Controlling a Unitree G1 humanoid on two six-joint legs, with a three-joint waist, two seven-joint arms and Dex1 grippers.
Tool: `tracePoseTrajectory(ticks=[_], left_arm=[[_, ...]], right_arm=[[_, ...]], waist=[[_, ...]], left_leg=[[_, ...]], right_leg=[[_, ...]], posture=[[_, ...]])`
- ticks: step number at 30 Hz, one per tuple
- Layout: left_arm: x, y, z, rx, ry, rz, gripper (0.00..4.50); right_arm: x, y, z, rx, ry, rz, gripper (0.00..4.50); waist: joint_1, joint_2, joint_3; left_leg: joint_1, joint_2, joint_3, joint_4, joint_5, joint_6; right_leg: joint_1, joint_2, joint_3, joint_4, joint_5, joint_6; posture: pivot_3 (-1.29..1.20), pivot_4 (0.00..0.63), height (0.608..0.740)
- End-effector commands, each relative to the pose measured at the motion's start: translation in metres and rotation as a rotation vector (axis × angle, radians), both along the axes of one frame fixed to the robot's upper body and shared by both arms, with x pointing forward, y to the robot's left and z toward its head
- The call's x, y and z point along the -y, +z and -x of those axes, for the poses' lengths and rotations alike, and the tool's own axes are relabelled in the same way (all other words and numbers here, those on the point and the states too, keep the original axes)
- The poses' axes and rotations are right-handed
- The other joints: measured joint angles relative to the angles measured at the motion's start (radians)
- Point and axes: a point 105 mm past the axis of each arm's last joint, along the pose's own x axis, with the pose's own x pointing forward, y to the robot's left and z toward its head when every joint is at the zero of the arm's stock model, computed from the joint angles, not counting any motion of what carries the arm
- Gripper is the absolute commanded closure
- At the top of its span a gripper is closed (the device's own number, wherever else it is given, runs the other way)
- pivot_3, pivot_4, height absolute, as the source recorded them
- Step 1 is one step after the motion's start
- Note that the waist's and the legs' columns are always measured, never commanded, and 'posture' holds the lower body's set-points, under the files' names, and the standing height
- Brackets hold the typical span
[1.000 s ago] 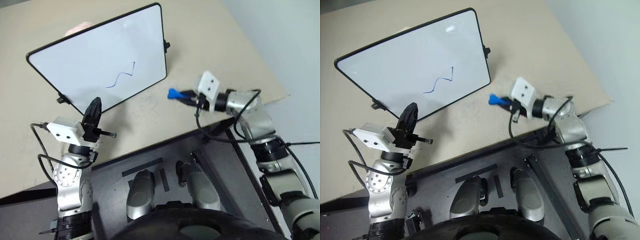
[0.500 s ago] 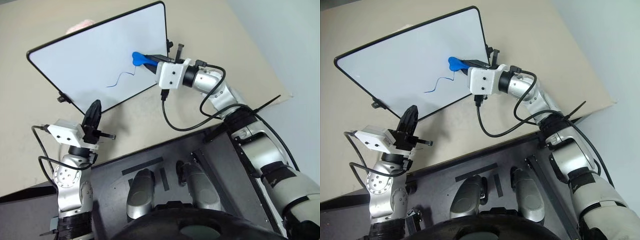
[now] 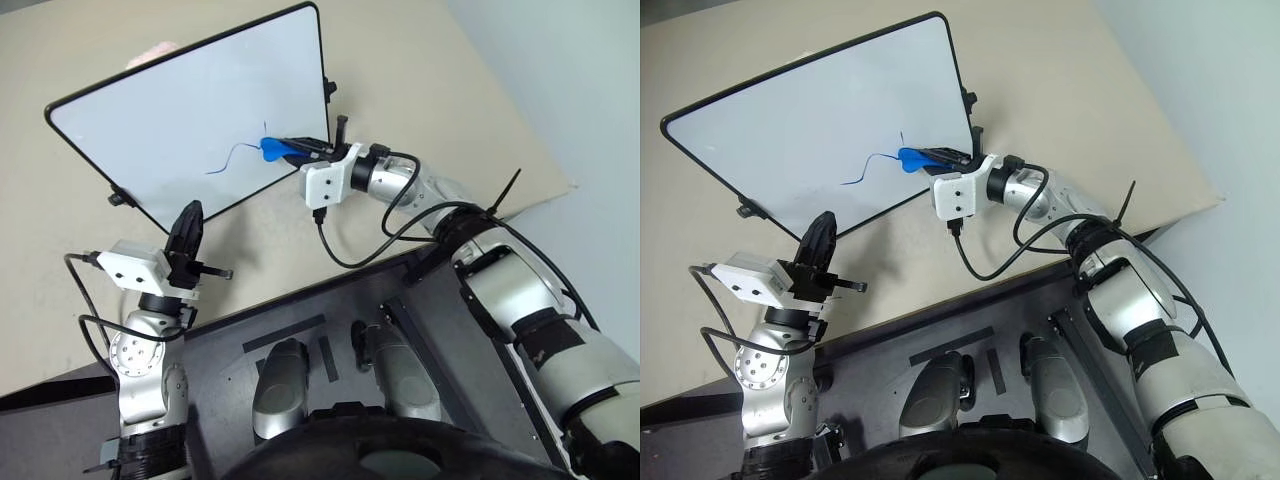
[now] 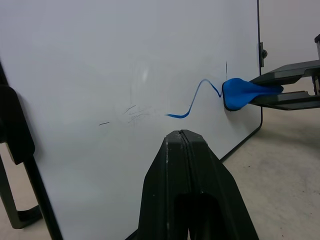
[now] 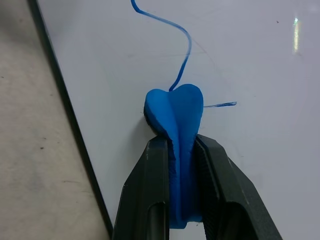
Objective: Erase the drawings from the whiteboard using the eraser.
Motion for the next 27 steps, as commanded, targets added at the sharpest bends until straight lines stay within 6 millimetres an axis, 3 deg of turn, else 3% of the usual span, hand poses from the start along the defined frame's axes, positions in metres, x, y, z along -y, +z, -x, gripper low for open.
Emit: tracePoseTrajectory(ticks=[1,4,6,15,19,22,27], left_arm=[[0.003,0.012,0.0,0.054,-0.006,-0.009,4.5],[0.004,0.012,0.0,0.055,-0.01,-0.007,4.5],[0.005,0.012,-0.001,0.054,-0.014,-0.007,4.5],[0.007,0.012,-0.004,0.056,-0.023,-0.003,4.5],[0.007,0.013,-0.005,0.057,-0.023,-0.003,4.5],[0.007,0.013,-0.004,0.058,-0.023,-0.003,4.5],[0.008,0.013,-0.004,0.059,-0.024,-0.004,4.5]], right_arm=[[0.001,0.046,-0.009,0.13,-0.025,-0.114,3.94],[0.005,0.063,-0.011,0.187,-0.038,-0.156,3.94],[0.006,0.062,-0.012,0.188,-0.039,-0.151,3.94],[-0.003,0.002,-0.003,0.063,-0.02,-0.011,3.94],[-0.004,-0.011,-0.001,0.044,-0.016,0.019,3.94],[-0.004,-0.006,-0.001,0.066,-0.012,0.008,3.94],[-0.006,0.031,-0.001,0.177,0.003,-0.109,3.94]], waist=[[0.0,0.0,0.0],[-0.002,0.0,0.0],[-0.003,0.0,0.0],[-0.007,0.0,0.0],[-0.007,0.0,0.0],[-0.006,0.0,0.0],[-0.006,0.0,0.0]], left_leg=[[0.0,0.0,0.0,0.0,0.0,0.0],[-0.001,0.0,0.0,0.0,0.0,0.0],[-0.001,0.0,0.0,0.0,0.0,0.0],[-0.001,0.0,0.0,0.0,0.0,0.0],[-0.001,0.0,0.0,0.0,0.0,0.0],[-0.002,0.0,0.0,0.0,0.0,0.0],[-0.005,0.0,0.0,0.0,0.0,0.0]], right_leg=[[0.0,0.0,0.0,0.0,0.0,0.0],[-0.001,0.0,0.0,0.0,0.0,0.0],[-0.001,0.0,0.0,0.0,0.0,0.0],[-0.002,0.0,0.0,0.0,0.0,0.0],[-0.002,0.0,-0.001,0.0,0.001,0.0],[-0.003,0.0,-0.001,0.0,0.001,0.0],[-0.006,0.0,-0.001,-0.001,0.001,0.0]], posture=[[0.0,0.15,0.74],[0.0,0.15,0.74],[0.0,0.15,0.74],[0.0,0.15,0.74],[0.0,0.15,0.74],[0.0,0.15,0.74],[0.0,0.15,0.74]])
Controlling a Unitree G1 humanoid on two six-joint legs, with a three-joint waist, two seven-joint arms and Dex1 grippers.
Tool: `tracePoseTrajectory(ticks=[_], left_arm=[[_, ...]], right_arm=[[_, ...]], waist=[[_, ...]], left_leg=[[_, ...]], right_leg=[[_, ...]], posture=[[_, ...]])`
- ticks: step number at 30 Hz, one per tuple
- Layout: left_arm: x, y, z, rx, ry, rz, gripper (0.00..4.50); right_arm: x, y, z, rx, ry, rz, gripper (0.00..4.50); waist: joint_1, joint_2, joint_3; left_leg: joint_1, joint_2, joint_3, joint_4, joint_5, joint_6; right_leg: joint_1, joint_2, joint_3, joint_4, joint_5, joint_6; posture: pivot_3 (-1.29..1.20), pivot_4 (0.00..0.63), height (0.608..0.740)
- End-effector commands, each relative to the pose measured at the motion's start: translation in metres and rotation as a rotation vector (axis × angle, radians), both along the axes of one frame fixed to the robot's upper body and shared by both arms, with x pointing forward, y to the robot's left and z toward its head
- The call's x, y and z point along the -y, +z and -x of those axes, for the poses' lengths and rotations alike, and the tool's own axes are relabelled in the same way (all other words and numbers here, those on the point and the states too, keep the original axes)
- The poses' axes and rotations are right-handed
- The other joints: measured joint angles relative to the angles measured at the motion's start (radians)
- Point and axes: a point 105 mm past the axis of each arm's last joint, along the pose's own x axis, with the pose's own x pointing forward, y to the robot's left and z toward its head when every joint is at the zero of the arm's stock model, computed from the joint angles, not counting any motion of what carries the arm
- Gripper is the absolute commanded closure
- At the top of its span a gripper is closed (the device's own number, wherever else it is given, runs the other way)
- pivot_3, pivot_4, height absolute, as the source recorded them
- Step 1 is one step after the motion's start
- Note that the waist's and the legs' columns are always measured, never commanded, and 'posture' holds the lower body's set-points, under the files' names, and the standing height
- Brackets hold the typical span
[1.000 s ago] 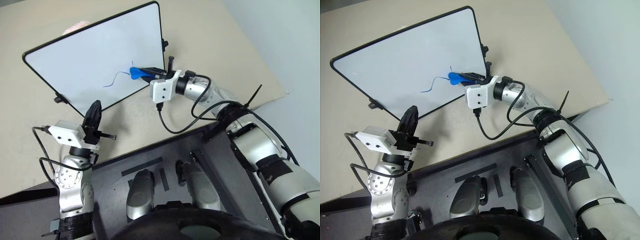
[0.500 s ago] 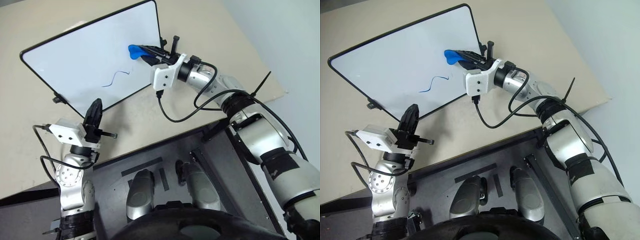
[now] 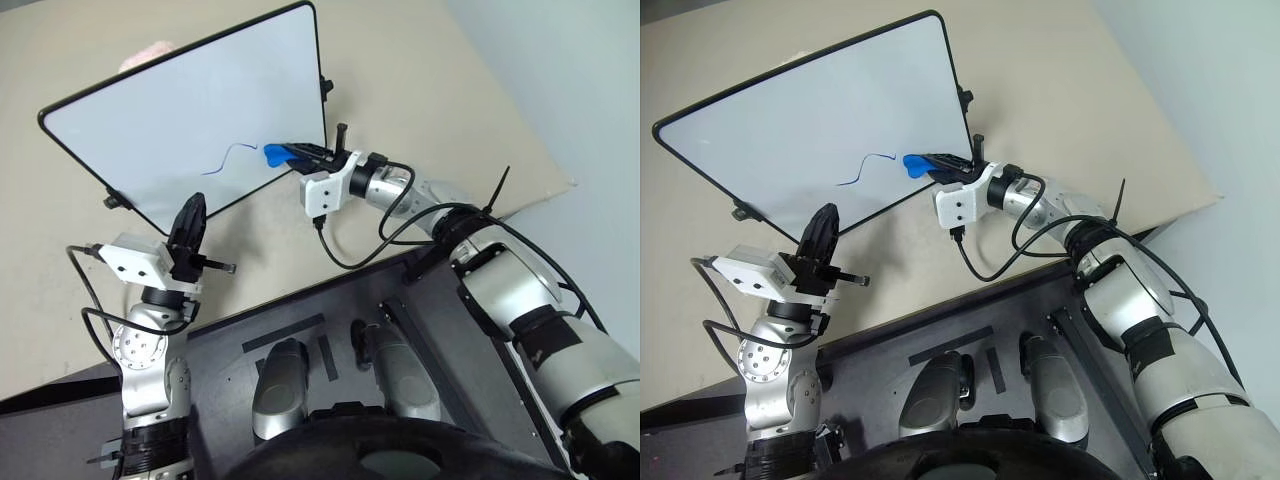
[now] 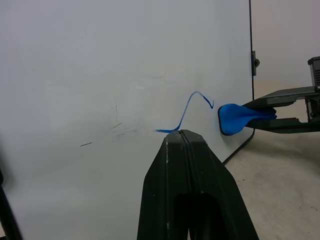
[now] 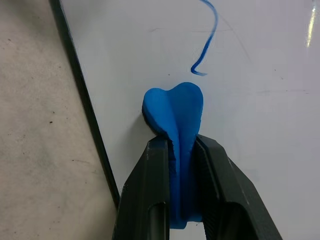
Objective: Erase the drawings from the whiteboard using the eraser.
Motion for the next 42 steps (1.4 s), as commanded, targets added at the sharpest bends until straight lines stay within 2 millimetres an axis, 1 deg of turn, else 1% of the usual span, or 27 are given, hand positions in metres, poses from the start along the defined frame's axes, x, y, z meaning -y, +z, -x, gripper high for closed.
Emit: tracePoseTrajectory(ticks=[1,3,5,7,12,14,16,18,19,24,25,27,30,32,37,39,42], left_arm=[[0.003,0.007,0.001,0.032,-0.006,-0.005,4.5],[0.003,0.007,0.001,0.032,-0.006,-0.004,4.5],[0.003,0.007,0.001,0.031,-0.007,-0.004,4.5],[0.003,0.007,0.001,0.031,-0.008,-0.004,4.5],[0.003,0.007,0.0,0.032,-0.011,-0.005,4.5],[0.003,0.008,0.0,0.033,-0.011,-0.006,4.5],[0.003,0.008,0.0,0.033,-0.012,-0.006,4.5],[0.003,0.008,0.0,0.033,-0.012,-0.006,4.5],[0.003,0.008,0.0,0.034,-0.011,-0.007,4.5],[0.002,0.008,0.001,0.033,-0.008,-0.008,4.5],[0.002,0.008,0.001,0.032,-0.007,-0.008,4.5],[0.002,0.008,0.001,0.032,-0.007,-0.009,4.5],[0.002,0.008,0.0,0.032,-0.009,-0.009,4.5],[0.003,0.008,0.0,0.033,-0.01,-0.008,4.5],[0.002,0.009,0.0,0.033,-0.01,-0.009,4.5],[0.002,0.009,0.0,0.034,-0.01,-0.01,4.5],[0.003,0.009,-0.001,0.035,-0.013,-0.01,4.5]], right_arm=[[-0.007,0.051,0.001,0.14,0.038,-0.136,3.94],[-0.009,0.057,0.004,0.161,0.055,-0.159,3.94],[-0.011,0.052,0.007,0.16,0.067,-0.143,3.94],[-0.013,0.043,0.009,0.147,0.072,-0.116,3.94],[-0.02,0.009,0.014,0.083,0.08,-0.032,3.94],[-0.021,0.0,0.014,0.07,0.066,-0.006,3.94],[-0.022,-0.005,0.013,0.069,0.051,0.007,3.94],[-0.022,-0.005,0.011,0.076,0.043,0.009,3.94],[-0.022,-0.003,0.01,0.086,0.039,0.0,3.94],[-0.014,0.031,0.002,0.191,0.011,-0.092,3.94],[-0.013,0.037,0.001,0.206,0.008,-0.104,3.94],[-0.011,0.04,-0.001,0.217,0.0,-0.11,3.94],[-0.012,0.031,0.0,0.197,0.002,-0.083,3.94],[-0.015,0.022,0.003,0.173,0.012,-0.065,3.94],[-0.023,0.009,0.01,0.13,0.038,-0.045,3.94],[-0.025,0.008,0.01,0.128,0.039,-0.04,3.94],[-0.029,0.017,0.009,0.151,0.044,-0.057,3.94]], waist=[[0.0,0.0,0.0],[0.0,0.0,0.0],[-0.001,0.0,0.0],[0.0,0.0,0.0],[0.0,0.0,0.0],[0.0,0.0,0.0],[0.001,0.0,0.0],[0.001,0.0,0.0],[0.001,0.0,0.0],[0.003,0.0,0.0],[0.003,0.0,0.0],[0.002,0.0,0.0],[0.001,0.0,0.0],[0.0,0.0,0.0],[-0.002,0.0,0.0],[-0.002,0.0,0.0],[-0.002,0.0,0.0]], left_leg=[[-0.001,0.0,0.0,0.0,0.0,0.0],[-0.002,0.0,0.0,0.0,0.0,0.0],[-0.002,0.0,0.0,0.0,0.0,0.0],[-0.002,0.0,0.0,0.0,0.0,0.0],[-0.002,0.0,0.0,0.0,0.0,0.0],[-0.002,0.0,0.0,0.0,0.0,0.0],[-0.002,0.0,0.0,0.0,0.0,0.0],[-0.003,0.0,0.0,0.001,0.0,0.0],[-0.003,0.0,0.0,0.001,0.0,0.0],[-0.003,0.0,0.0,0.001,0.0,0.0],[-0.003,0.0,0.0,0.001,0.0,0.0],[-0.003,0.0,0.0,0.001,0.0,0.0],[-0.003,0.0,0.0,0.001,0.0,0.0],[-0.003,0.0,0.0,0.001,0.0,0.0],[-0.002,0.0,0.0,0.001,0.0,0.0],[-0.002,0.0,0.0,0.001,0.0,0.0],[-0.002,0.0,0.0,0.001,0.0,0.0]], right_leg=[[-0.001,0.0,0.0,0.0,0.0,0.0],[-0.002,0.0,0.0,0.0,0.0,0.0],[-0.002,0.0,0.0,0.0,0.0,0.0],[-0.002,0.0,-0.001,0.0,0.0,0.0],[-0.002,0.0,-0.001,0.0,0.0,0.0],[-0.002,0.0,-0.001,0.0,0.0,0.0],[-0.002,0.0,-0.001,0.0,0.0,0.0],[-0.002,0.0,-0.001,0.0,0.001,0.001],[-0.002,0.0,-0.001,0.0,0.001,0.001],[-0.002,0.0,-0.001,0.0,0.001,0.001],[-0.002,0.0,-0.001,0.0,0.001,0.001],[-0.002,0.0,-0.001,0.0,0.001,0.001],[-0.002,0.0,-0.001,0.0,0.001,0.0],[-0.003,0.0,-0.001,0.0,0.001,0.0],[-0.003,0.0,-0.001,0.0,0.002,0.0],[-0.003,0.0,-0.001,0.0,0.002,0.0],[-0.003,0.0,-0.001,0.0,0.002,0.0]], posture=[[0.0,0.15,0.74],[0.0,0.15,0.74],[0.0,0.15,0.74],[0.0,0.15,0.74],[0.0,0.15,0.74],[0.0,0.15,0.74],[0.0,0.15,0.74],[0.0,0.15,0.74],[0.0,0.15,0.74],[0.0,0.15,0.74],[0.0,0.15,0.74],[0.0,0.15,0.74],[0.0,0.15,0.74],[0.0,0.15,0.74],[0.0,0.15,0.74],[0.0,0.15,0.74],[0.0,0.15,0.74]])
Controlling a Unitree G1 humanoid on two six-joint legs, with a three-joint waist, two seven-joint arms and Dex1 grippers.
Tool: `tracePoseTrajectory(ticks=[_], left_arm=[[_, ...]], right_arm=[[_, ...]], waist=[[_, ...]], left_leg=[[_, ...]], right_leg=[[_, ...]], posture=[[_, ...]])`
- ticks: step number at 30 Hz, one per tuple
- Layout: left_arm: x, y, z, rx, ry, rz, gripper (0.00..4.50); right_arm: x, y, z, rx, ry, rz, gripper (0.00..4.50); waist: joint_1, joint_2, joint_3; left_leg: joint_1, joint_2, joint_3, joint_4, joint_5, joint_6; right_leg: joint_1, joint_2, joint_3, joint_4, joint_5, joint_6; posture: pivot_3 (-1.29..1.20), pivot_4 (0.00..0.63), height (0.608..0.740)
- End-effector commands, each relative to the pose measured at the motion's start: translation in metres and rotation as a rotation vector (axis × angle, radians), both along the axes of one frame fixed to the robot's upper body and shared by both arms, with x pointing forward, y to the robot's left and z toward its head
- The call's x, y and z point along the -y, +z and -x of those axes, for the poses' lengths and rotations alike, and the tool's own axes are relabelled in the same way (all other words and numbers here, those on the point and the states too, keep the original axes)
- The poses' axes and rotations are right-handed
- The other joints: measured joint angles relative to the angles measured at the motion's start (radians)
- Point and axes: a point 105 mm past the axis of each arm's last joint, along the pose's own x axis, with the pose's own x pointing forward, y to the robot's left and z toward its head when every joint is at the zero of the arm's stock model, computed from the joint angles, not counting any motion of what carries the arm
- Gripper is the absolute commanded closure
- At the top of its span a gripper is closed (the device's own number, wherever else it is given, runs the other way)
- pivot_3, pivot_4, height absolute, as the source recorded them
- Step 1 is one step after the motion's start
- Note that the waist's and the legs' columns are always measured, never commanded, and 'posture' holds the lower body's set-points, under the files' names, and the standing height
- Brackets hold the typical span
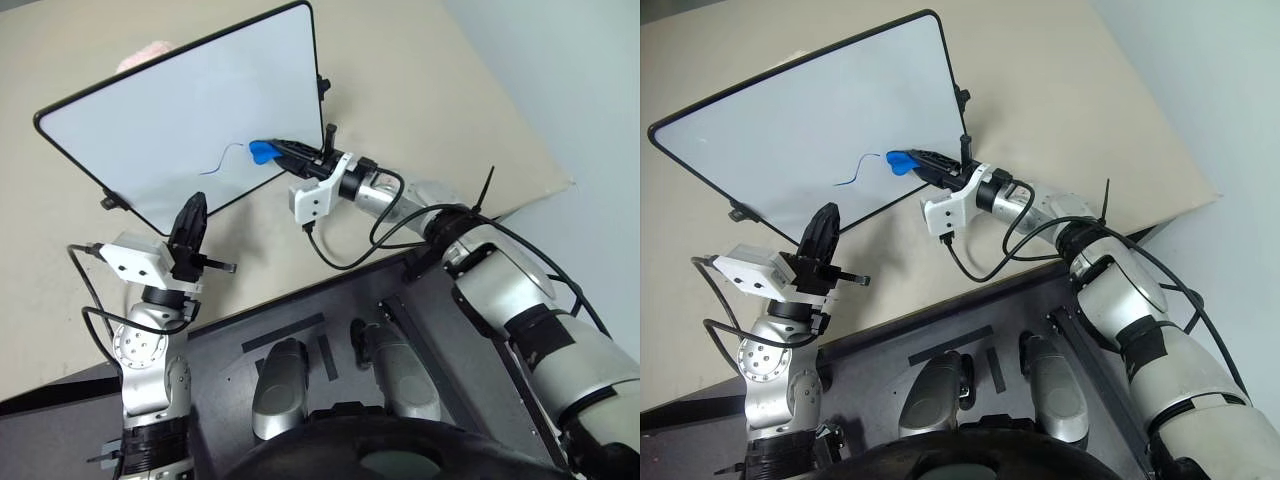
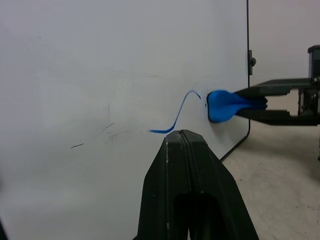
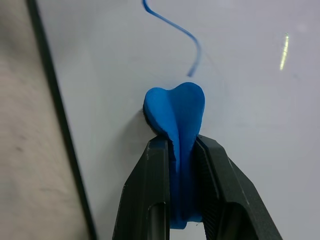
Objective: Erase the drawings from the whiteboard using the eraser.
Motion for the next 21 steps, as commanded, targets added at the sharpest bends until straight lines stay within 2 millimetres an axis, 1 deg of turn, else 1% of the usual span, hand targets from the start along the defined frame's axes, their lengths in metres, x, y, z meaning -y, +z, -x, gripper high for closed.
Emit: tracePoseTrajectory(ticks=[1,5,9,11,15,17,21], left_arm=[[0.002,0.008,0.0,0.033,-0.008,-0.008,4.5],[0.002,0.008,-0.001,0.034,-0.012,-0.006,4.5],[0.002,0.009,-0.001,0.035,-0.009,-0.005,4.5],[0.002,0.009,-0.001,0.035,-0.007,-0.005,4.5],[0.003,0.008,-0.001,0.035,-0.007,-0.004,4.5],[0.003,0.008,-0.001,0.034,-0.007,-0.003,4.5],[0.002,0.007,-0.001,0.031,-0.01,-0.003,4.5]], right_arm=[[-0.011,0.019,0.0,0.045,0.02,-0.033,3.94],[-0.019,0.032,0.002,0.074,0.039,-0.047,3.94],[-0.018,0.036,0.002,0.084,0.043,-0.06,3.94],[-0.015,0.034,0.001,0.08,0.037,-0.06,3.94],[-0.004,0.02,-0.005,0.053,-0.008,-0.031,3.94],[0.0,0.018,-0.007,0.048,-0.025,-0.033,3.94],[-0.008,0.023,-0.003,0.051,0.002,-0.05,3.94]], waist=[[0.0,0.0,0.0],[0.0,0.0,0.0],[-0.002,0.0,0.0],[-0.002,0.0,0.0],[-0.001,0.0,0.0],[0.0,0.0,0.0],[0.001,0.0,0.0]], left_leg=[[0.0,0.0,0.0,0.0,0.0,0.0],[0.0,0.0,0.0,0.0,0.0,0.0],[0.0,0.0,0.0,0.0,0.0,0.0],[0.0,0.0,0.0,0.0,0.0,0.0],[0.0,0.0,0.0,0.0,0.0,0.0],[0.0,0.0,0.0,0.0,0.0,0.0],[0.0,0.0,0.0,0.001,0.0,0.0]], right_leg=[[0.0,0.0,0.0,0.0,0.0,0.0],[0.0,0.0,0.0,0.0,0.0,0.0],[-0.001,0.0,0.0,0.0,0.001,-0.001],[-0.001,0.0,-0.001,0.0,0.001,-0.001],[-0.001,0.0,-0.001,0.0,0.002,-0.001],[-0.001,0.0,-0.001,0.0,0.002,-0.001],[-0.001,0.0,-0.001,0.0,0.002,-0.001]], posture=[[0.0,0.15,0.74],[0.0,0.15,0.74],[0.0,0.15,0.74],[0.0,0.15,0.74],[0.0,0.15,0.74],[0.0,0.15,0.74],[0.0,0.15,0.74]])
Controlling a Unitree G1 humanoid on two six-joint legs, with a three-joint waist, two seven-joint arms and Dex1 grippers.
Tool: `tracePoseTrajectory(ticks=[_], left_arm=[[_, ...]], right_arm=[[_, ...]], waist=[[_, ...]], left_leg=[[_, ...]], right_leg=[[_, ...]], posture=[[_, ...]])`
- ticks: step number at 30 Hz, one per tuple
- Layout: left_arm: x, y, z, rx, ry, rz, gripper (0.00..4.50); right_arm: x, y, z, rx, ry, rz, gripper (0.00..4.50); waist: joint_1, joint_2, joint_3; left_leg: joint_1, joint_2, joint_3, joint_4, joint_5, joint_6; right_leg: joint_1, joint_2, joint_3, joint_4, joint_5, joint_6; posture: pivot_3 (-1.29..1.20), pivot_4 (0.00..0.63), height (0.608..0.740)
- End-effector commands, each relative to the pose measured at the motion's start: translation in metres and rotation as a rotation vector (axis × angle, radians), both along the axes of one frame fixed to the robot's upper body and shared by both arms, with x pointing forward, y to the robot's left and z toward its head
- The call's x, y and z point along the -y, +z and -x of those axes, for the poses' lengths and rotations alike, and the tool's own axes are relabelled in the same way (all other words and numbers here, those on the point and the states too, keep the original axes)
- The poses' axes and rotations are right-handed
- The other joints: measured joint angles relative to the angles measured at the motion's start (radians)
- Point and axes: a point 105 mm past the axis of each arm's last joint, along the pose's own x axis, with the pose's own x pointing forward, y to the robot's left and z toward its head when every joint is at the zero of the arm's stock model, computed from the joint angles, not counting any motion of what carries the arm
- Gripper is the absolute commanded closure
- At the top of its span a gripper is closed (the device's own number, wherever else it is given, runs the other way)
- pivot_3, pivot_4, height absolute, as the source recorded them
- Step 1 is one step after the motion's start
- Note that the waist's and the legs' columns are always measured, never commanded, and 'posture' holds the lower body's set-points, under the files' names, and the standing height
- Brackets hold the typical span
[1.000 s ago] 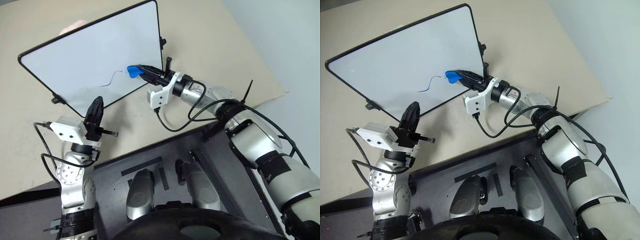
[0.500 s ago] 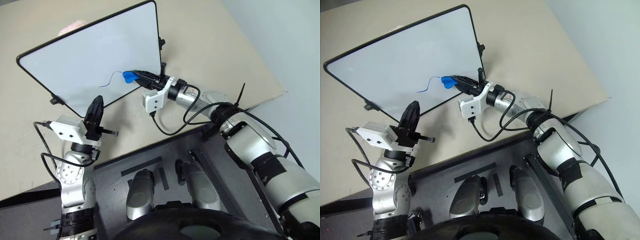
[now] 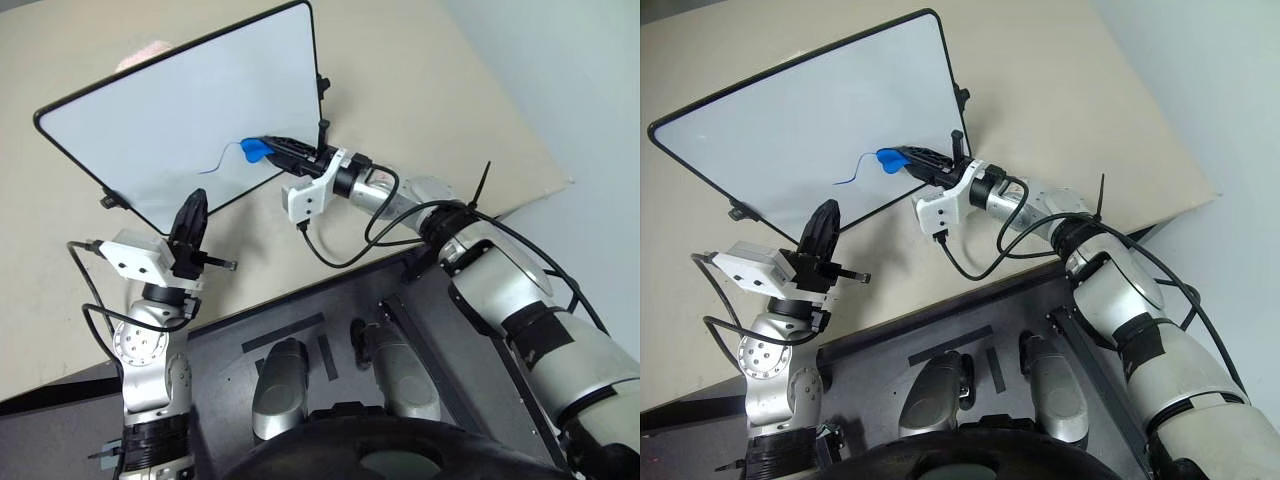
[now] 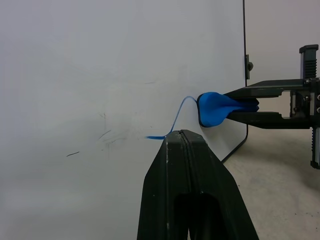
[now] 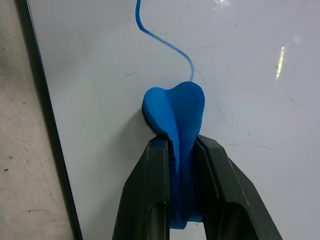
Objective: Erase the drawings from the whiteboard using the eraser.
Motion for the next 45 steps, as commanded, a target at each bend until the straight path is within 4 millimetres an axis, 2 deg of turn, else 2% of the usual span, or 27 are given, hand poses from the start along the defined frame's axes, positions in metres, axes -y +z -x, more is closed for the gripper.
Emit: tracePoseTrajectory(ticks=[1,9,15,18,25,31,39,45], left_arm=[[0.001,0.005,0.001,0.02,-0.005,-0.003,4.5],[0.002,0.004,0.001,0.018,-0.009,-0.002,4.5],[0.001,0.004,0.002,0.019,-0.002,-0.001,4.5],[0.001,0.005,0.002,0.02,0.001,-0.002,4.5],[0.0,0.005,0.002,0.021,0.006,-0.003,4.5],[0.001,0.005,0.003,0.02,0.0,-0.003,4.5],[-0.001,0.006,0.003,0.02,0.004,-0.009,4.5],[-0.017,0.004,0.008,0.011,0.051,-0.03,4.5]], right_arm=[[-0.008,0.017,0.0,0.025,0.007,-0.055,3.94],[-0.04,0.031,0.019,0.054,0.109,-0.062,3.94],[-0.05,0.029,0.029,0.057,0.162,-0.049,3.94],[-0.045,0.027,0.024,0.054,0.137,-0.045,3.94],[-0.005,0.02,-0.006,0.034,-0.021,-0.032,3.94],[-0.001,0.013,-0.006,0.025,-0.027,-0.021,3.94],[-0.044,0.011,0.026,0.035,0.133,-0.001,3.94],[-0.068,0.016,0.042,0.059,0.207,0.01,3.94]], waist=[[0.0,0.0,0.0],[-0.009,0.0,0.0],[-0.009,0.0,0.0],[-0.009,0.0,0.0],[0.0,0.0,0.0],[0.004,0.0,0.0],[-0.006,0.0,0.0],[-0.006,0.0,0.0]], left_leg=[[0.0,0.0,0.0,0.0,0.0,0.0],[0.0,0.0,0.0,0.0,0.0,0.0],[0.0,0.0,0.0,-0.001,0.0,0.0],[0.0,0.0,0.0,-0.001,0.0,0.0],[0.0,0.0,0.0,0.0,0.0,-0.001],[0.0,0.0,0.0,0.004,0.0,0.0],[0.0,0.0,0.0,0.005,-0.001,-0.001],[-0.002,0.0,0.0,0.004,-0.002,-0.003]], right_leg=[[0.0,0.0,0.0,0.0,0.0,0.0],[-0.002,0.0,-0.001,0.0,0.001,-0.001],[-0.002,0.0,-0.001,0.0,0.001,-0.001],[-0.002,0.0,-0.001,0.0,0.001,-0.001],[-0.002,0.0,-0.001,0.0,0.001,-0.001],[-0.001,0.0,-0.001,0.0,0.004,0.0],[-0.002,0.0,-0.001,-0.001,0.005,0.001],[-0.004,0.0,-0.001,-0.001,0.003,0.0]], posture=[[0.0,0.15,0.74],[0.0,0.15,0.74],[0.0,0.15,0.74],[0.0,0.15,0.74],[0.0,0.15,0.74],[0.0,0.15,0.74],[0.0,0.15,0.74],[0.0,0.15,0.74]])
